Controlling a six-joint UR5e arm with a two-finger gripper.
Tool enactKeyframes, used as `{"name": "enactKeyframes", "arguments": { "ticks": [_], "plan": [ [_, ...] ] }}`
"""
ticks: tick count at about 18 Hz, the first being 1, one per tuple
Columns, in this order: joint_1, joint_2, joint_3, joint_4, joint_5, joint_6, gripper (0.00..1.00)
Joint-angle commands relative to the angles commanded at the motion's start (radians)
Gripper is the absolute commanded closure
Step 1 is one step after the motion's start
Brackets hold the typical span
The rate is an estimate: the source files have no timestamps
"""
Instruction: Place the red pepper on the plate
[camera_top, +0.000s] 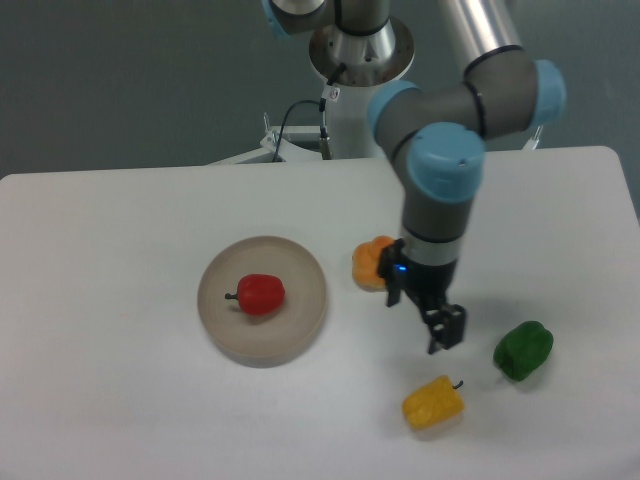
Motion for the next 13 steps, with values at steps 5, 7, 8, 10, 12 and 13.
{"name": "enactKeyframes", "arguments": {
  "ticks": [5,7,8,10,12,13],
  "plan": [
    [0.089,-0.032,0.026,0.002,0.024,0.26,0.0],
    [0.111,-0.038,0.035,0.002,0.026,0.314,0.0],
    [0.117,-0.046,0.043,0.003,0.026,0.333,0.0],
    [0.121,-0.06,0.058,0.003,0.028,0.344,0.0],
    [0.121,-0.075,0.072,0.003,0.028,0.344,0.0],
    [0.123,-0.081,0.074,0.003,0.026,0.344,0.0]
  ]
}}
